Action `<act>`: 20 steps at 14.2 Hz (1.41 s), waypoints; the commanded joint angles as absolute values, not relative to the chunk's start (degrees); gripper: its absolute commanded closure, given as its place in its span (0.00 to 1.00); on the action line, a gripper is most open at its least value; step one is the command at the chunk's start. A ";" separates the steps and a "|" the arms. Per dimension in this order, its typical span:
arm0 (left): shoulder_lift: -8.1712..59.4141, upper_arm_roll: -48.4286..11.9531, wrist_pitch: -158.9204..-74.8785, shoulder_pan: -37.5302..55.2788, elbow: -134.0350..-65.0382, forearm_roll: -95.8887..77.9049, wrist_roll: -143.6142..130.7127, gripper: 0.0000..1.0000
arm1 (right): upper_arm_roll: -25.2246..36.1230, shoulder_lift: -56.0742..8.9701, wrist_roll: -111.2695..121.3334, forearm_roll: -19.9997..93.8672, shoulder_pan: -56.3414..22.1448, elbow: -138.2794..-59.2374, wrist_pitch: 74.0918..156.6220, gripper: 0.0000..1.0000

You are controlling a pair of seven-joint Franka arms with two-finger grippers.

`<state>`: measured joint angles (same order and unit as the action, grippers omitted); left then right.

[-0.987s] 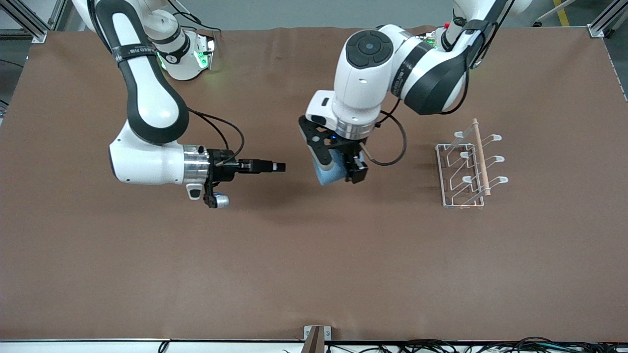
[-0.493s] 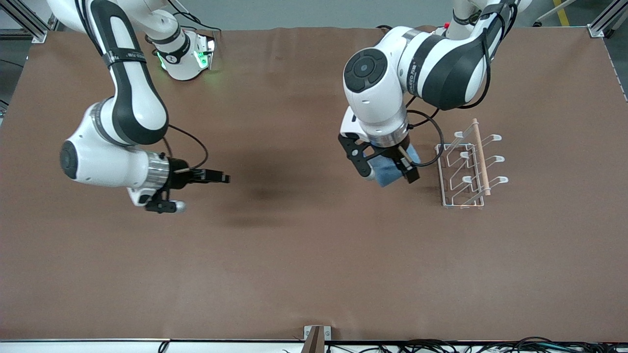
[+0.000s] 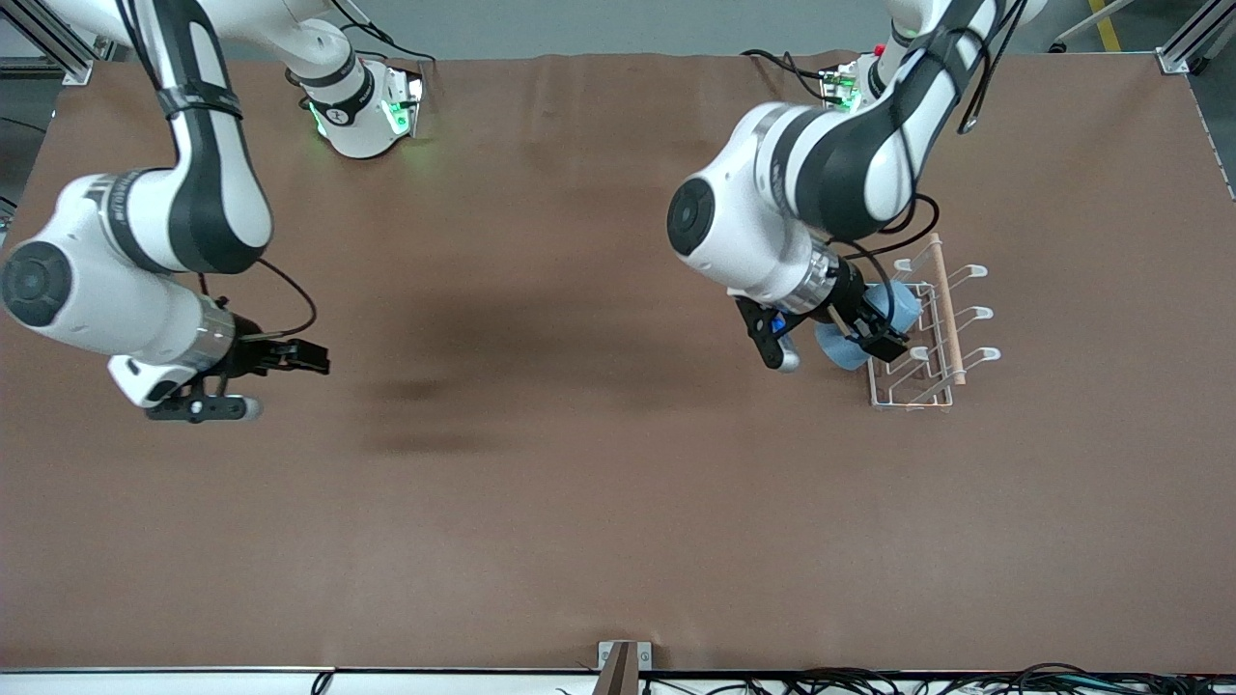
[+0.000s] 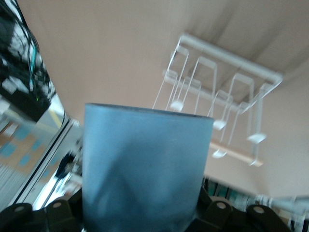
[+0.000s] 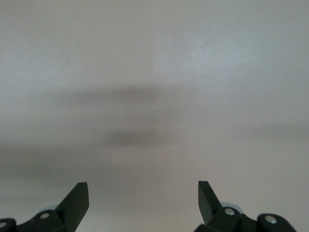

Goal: Hang cup on cup holder
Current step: 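Lower the cup onto a holder hook with the left gripper while the right gripper retracts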

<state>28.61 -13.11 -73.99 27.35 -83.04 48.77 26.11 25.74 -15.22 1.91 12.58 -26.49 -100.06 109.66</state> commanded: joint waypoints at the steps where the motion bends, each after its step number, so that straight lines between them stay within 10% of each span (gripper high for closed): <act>1: 29.44 -13.18 -72.42 27.42 -88.22 55.62 26.10 0.78 | 28.38 -14.76 2.55 11.34 -26.11 -92.14 101.64 0.00; 13: 32.16 -13.18 -72.42 22.68 -97.73 65.39 26.54 0.85 | 27.43 -10.12 2.02 4.04 -20.66 -77.25 87.36 0.00; 20: 35.51 -13.18 -72.42 22.76 -97.73 65.92 26.63 0.85 | 5.47 -3.88 0.36 2.73 -0.46 -78.22 83.95 0.00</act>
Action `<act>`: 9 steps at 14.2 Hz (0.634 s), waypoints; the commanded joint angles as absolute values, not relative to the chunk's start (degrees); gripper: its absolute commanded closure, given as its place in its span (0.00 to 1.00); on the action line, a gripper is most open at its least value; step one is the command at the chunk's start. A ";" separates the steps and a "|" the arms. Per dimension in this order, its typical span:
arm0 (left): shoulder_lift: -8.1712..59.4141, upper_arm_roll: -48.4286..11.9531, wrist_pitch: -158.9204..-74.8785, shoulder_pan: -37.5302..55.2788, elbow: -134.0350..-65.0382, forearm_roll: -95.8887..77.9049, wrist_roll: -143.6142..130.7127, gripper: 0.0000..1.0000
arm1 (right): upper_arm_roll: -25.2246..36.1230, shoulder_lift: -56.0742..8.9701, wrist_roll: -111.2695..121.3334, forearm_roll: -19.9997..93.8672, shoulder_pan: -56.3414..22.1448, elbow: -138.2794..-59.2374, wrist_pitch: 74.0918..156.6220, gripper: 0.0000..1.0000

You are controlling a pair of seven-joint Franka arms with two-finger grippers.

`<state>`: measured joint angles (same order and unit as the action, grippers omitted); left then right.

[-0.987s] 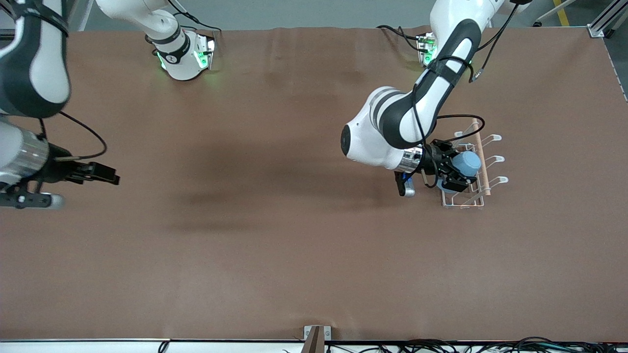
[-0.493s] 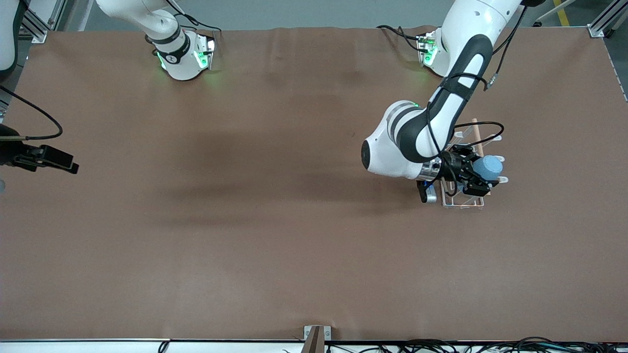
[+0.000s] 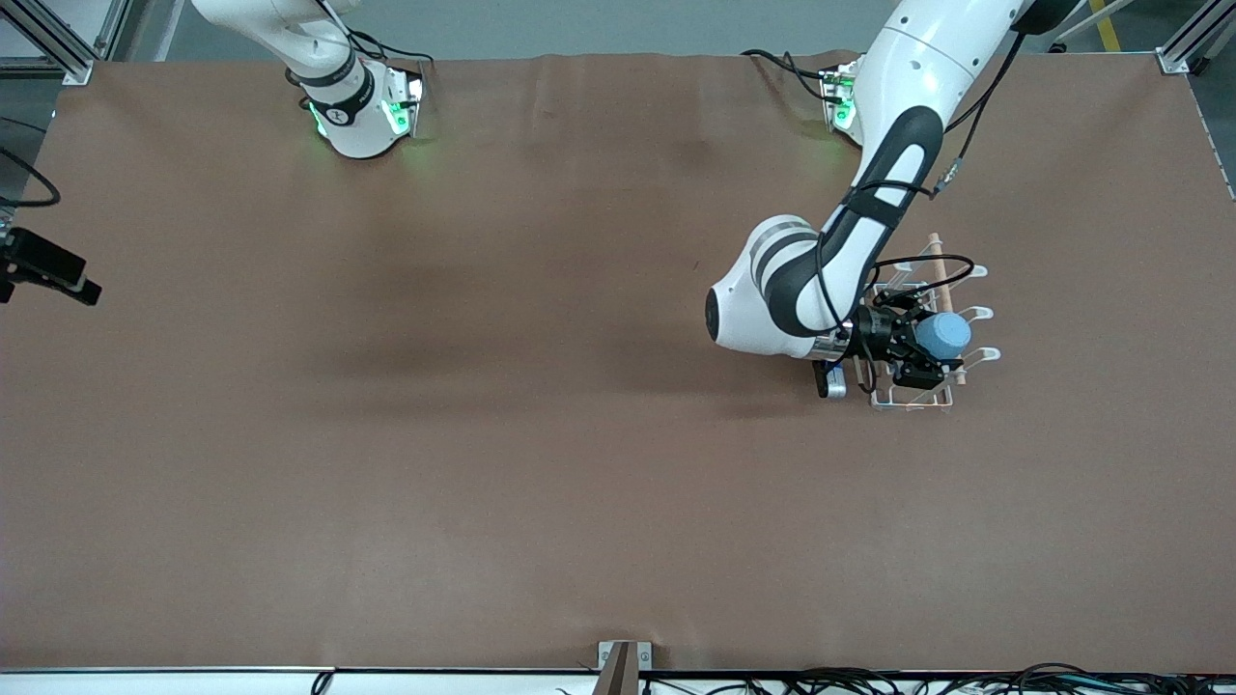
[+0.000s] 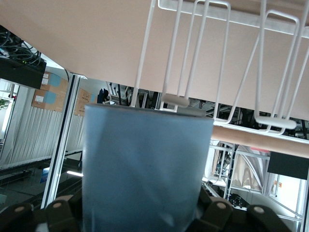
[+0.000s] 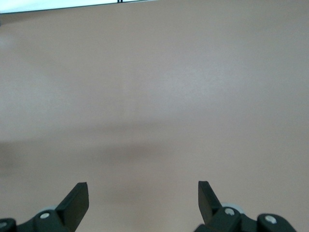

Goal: Hang cup on cup holder
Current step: 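Lower the cup onto a holder hook with the left gripper while the right gripper retracts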

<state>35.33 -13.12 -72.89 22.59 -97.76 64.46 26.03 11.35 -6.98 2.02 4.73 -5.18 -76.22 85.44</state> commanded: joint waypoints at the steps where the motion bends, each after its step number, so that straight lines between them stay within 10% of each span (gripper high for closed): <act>1: 35.86 -13.18 -72.42 22.68 -97.73 65.92 26.63 0.85 | 4.32 -2.74 0.26 2.12 0.43 -78.57 82.89 0.00; 7: 37.97 -13.18 -72.86 21.98 -97.91 67.94 25.75 0.81 | 3.43 0.70 0.70 2.02 1.84 -83.06 82.79 0.00; 9: 38.41 -13.27 -73.30 21.89 -97.82 67.94 24.09 0.47 | 3.52 0.53 1.14 2.11 2.37 -82.88 82.71 0.00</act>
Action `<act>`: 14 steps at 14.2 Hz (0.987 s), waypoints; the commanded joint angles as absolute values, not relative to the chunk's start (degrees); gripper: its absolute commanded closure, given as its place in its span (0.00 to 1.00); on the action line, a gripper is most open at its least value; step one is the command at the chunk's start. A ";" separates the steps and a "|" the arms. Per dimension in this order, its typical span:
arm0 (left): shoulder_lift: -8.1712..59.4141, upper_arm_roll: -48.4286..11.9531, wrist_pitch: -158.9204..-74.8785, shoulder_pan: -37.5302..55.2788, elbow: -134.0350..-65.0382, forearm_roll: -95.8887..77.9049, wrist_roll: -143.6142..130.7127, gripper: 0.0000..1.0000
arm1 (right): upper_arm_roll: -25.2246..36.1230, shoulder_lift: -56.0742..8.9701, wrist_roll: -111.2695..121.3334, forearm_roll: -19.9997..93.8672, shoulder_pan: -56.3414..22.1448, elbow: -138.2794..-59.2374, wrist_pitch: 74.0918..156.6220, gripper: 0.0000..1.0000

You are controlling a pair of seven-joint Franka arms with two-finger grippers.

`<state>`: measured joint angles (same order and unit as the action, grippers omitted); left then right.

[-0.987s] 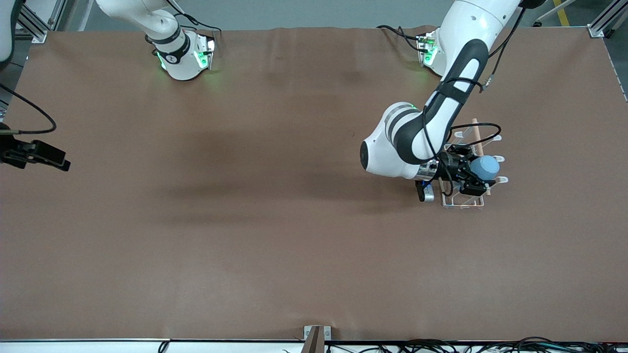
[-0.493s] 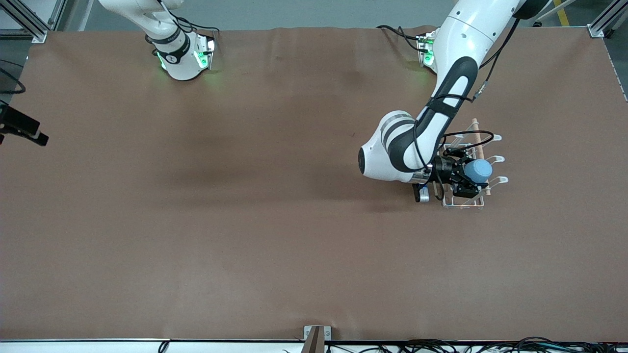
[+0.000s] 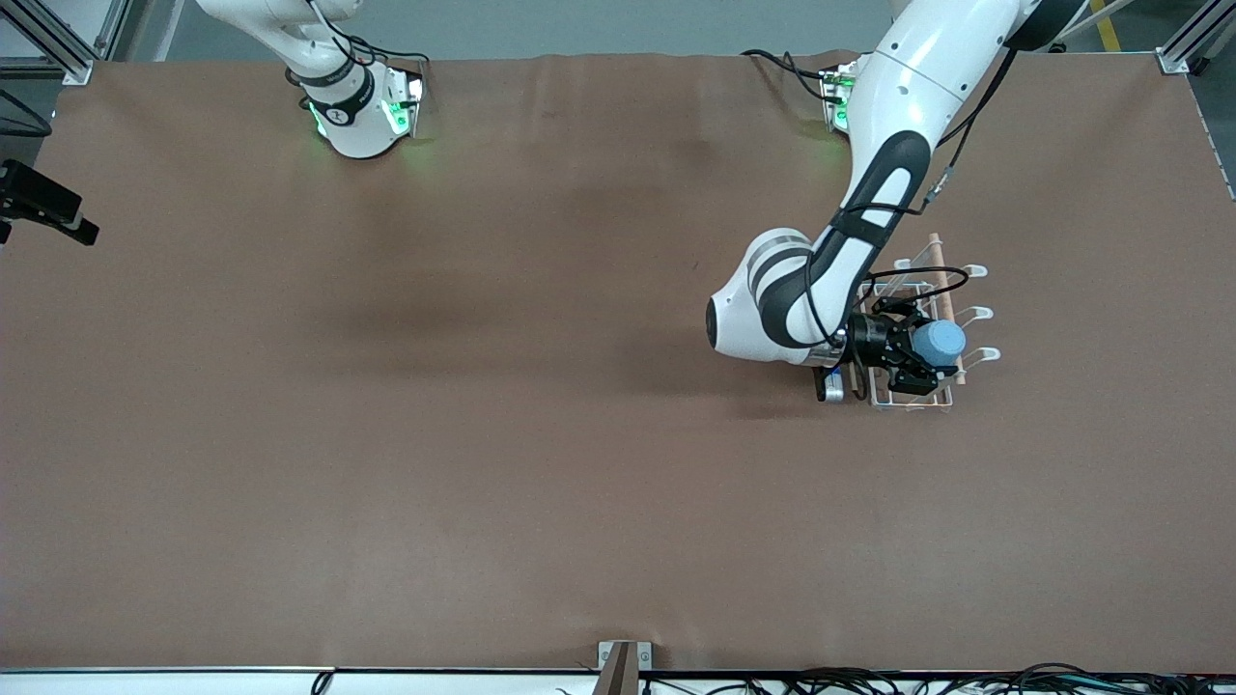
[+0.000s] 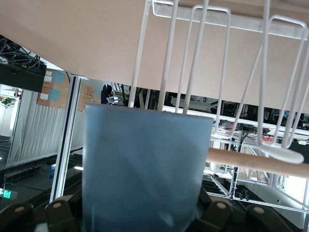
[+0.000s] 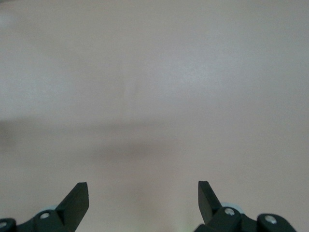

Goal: Hang cup on cup holder
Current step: 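Lower the cup onto a holder hook with the left gripper while the right gripper retracts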

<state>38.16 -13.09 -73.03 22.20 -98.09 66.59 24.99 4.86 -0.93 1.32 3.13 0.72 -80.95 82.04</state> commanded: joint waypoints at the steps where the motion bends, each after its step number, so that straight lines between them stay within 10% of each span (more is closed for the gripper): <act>1: 38.50 -13.27 -73.39 21.88 -97.74 67.94 23.21 0.00 | 3.52 0.53 1.06 2.11 2.20 -83.23 82.36 0.00; 14: 32.53 -13.45 -73.21 19.62 -78.94 48.81 13.66 0.00 | -1.41 0.53 1.14 0.00 5.98 -84.29 82.18 0.00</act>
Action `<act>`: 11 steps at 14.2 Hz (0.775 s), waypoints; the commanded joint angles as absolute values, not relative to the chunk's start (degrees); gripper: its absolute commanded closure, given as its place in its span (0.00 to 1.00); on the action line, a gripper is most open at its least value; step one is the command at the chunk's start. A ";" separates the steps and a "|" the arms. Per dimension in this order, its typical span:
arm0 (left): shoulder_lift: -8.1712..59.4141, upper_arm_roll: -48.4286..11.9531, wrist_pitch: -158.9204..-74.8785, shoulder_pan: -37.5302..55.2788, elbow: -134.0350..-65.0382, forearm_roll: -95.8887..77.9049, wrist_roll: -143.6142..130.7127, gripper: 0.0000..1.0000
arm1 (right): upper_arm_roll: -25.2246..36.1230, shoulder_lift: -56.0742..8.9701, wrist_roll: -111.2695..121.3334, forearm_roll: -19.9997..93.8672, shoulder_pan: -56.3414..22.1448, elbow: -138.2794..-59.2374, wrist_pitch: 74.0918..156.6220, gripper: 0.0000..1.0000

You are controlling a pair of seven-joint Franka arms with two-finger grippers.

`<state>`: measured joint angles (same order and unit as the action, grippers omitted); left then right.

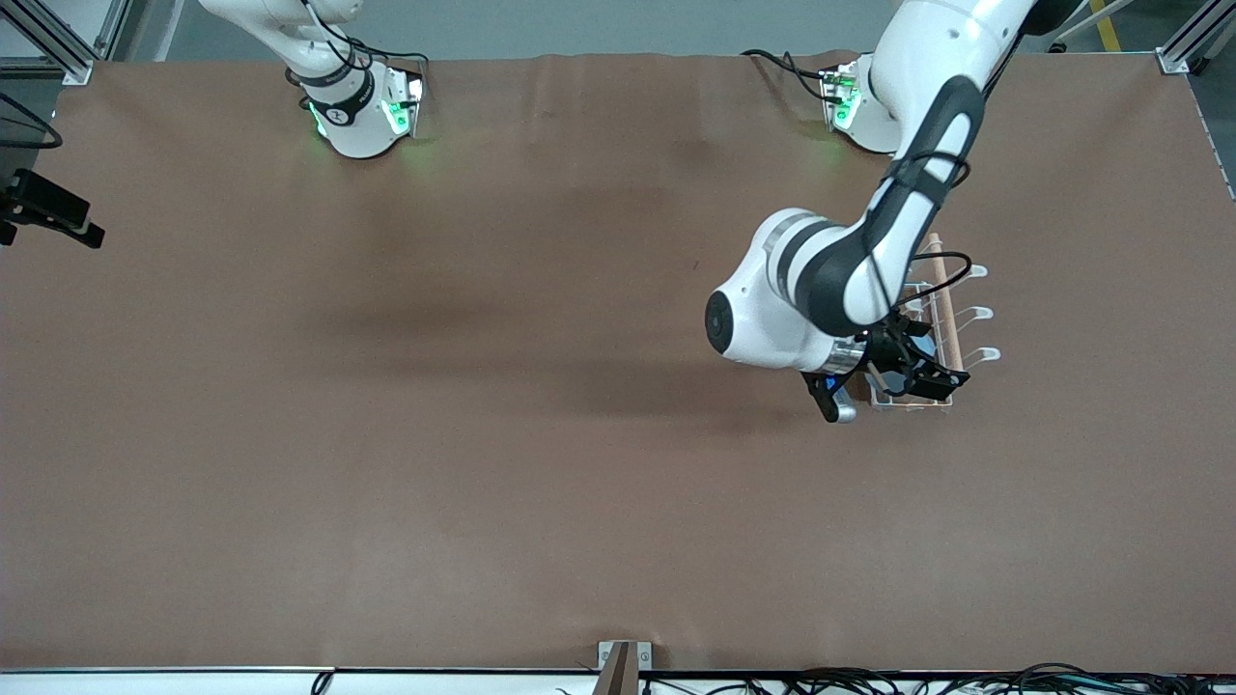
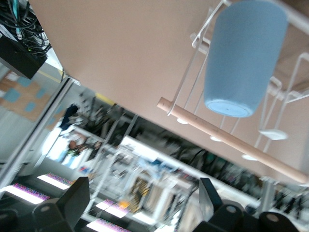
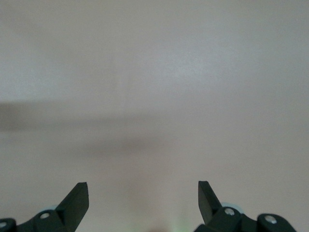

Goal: Hang cup on cup holder
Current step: 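Open the left gripper and lift it away from the hung cup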

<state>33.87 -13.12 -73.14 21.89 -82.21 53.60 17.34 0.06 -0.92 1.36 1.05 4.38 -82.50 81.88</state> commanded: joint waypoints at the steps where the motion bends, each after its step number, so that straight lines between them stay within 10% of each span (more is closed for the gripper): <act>1: 31.30 -14.06 -73.47 18.03 -78.06 45.82 10.66 0.00 | -1.41 0.53 1.06 0.00 5.80 -84.29 82.18 0.00; 11: 17.15 -13.80 -76.99 6.78 -73.21 21.72 -3.07 0.00 | -1.41 0.44 0.97 -0.79 5.80 -84.20 82.62 0.00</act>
